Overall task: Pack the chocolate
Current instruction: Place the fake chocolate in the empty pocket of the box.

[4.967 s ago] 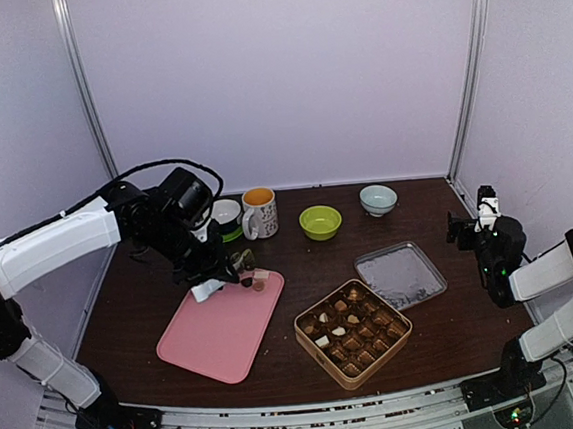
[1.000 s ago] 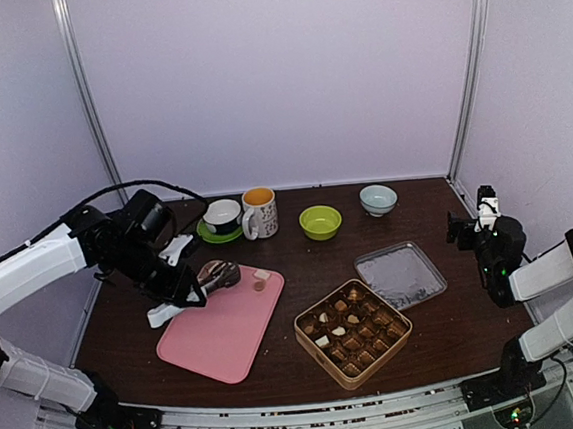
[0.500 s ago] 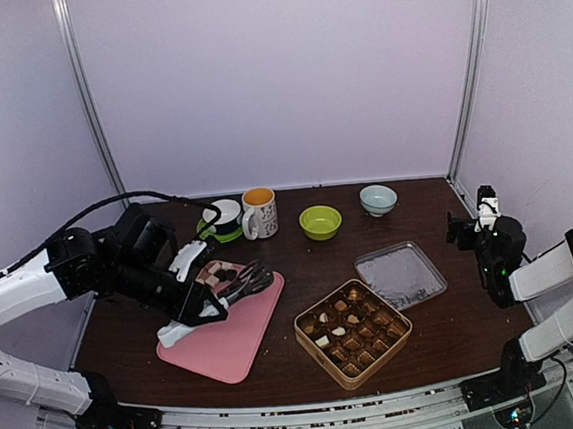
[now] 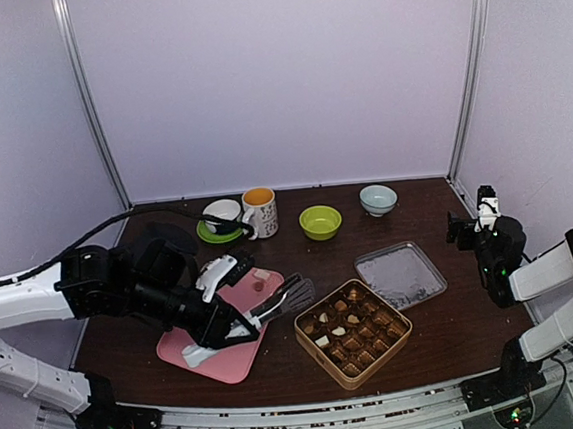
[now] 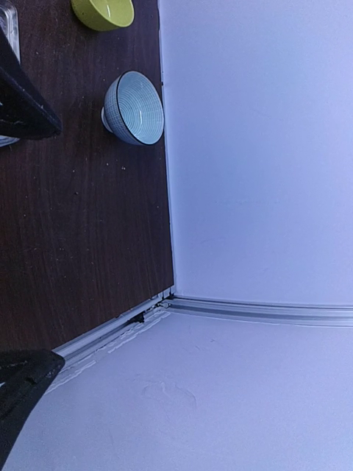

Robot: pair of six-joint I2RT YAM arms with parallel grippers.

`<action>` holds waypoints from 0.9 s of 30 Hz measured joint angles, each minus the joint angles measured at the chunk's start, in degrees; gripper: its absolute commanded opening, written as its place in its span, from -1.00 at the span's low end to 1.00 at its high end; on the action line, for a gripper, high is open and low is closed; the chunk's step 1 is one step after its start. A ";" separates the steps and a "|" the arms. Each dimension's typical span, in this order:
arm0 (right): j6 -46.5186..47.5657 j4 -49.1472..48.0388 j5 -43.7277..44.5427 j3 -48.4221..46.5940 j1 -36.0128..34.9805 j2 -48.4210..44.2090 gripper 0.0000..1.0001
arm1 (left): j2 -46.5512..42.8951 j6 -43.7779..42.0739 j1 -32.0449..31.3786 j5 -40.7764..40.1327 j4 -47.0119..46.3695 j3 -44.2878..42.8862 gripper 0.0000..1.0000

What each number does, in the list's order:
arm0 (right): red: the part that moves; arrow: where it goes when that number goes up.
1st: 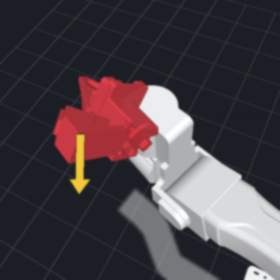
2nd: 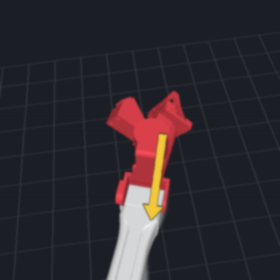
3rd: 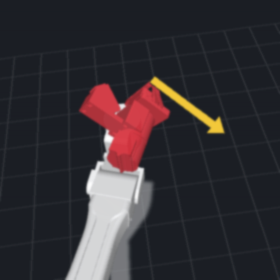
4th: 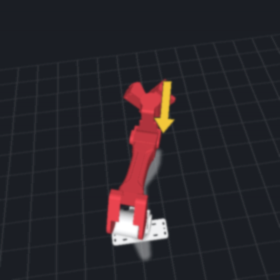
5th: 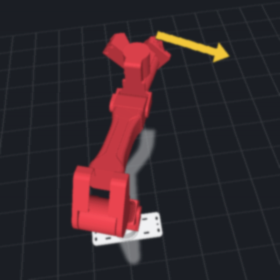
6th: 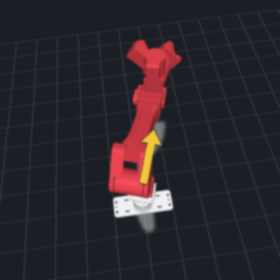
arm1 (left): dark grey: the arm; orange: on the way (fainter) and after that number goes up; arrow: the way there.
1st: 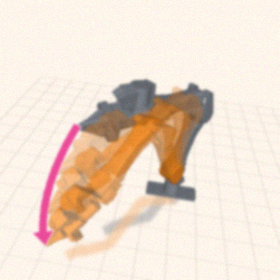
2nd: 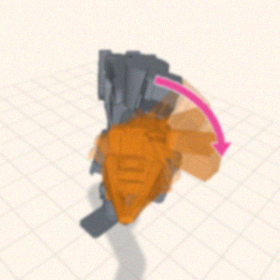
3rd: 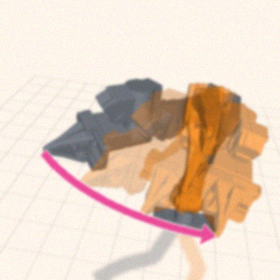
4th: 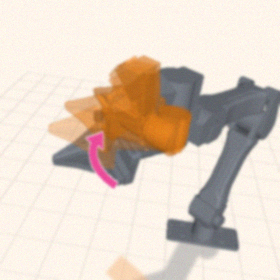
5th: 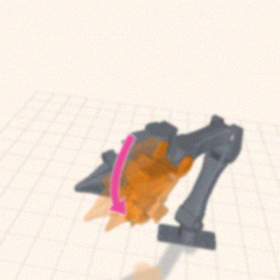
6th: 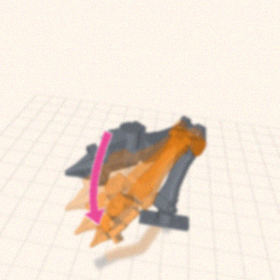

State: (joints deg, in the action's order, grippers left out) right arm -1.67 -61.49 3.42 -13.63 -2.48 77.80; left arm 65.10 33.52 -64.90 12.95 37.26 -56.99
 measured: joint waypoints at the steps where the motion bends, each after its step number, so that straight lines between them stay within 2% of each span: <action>1: 0.00 0.00 0.00 0.00 0.00 0.00 1.00 | 1.22 -0.07 -0.66 0.04 -0.44 -0.24 -0.44; 14: 0.00 0.00 0.00 0.00 0.00 0.00 1.00 | 19.52 -2.58 -5.46 0.15 -2.97 -6.40 -0.44; 21: 0.00 0.00 0.00 0.00 0.00 0.00 1.00 | 25.03 -3.89 -6.05 0.35 -3.39 -9.70 -0.42; 27: 0.00 0.00 0.02 0.00 0.00 0.00 1.00 | 27.93 -4.68 -6.05 0.26 -3.30 -10.60 -0.31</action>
State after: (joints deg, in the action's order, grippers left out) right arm -1.67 -61.49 3.44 -13.63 -2.48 77.80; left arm 93.03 28.84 -70.96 13.21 33.95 -67.59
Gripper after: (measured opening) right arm 0.999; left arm 0.322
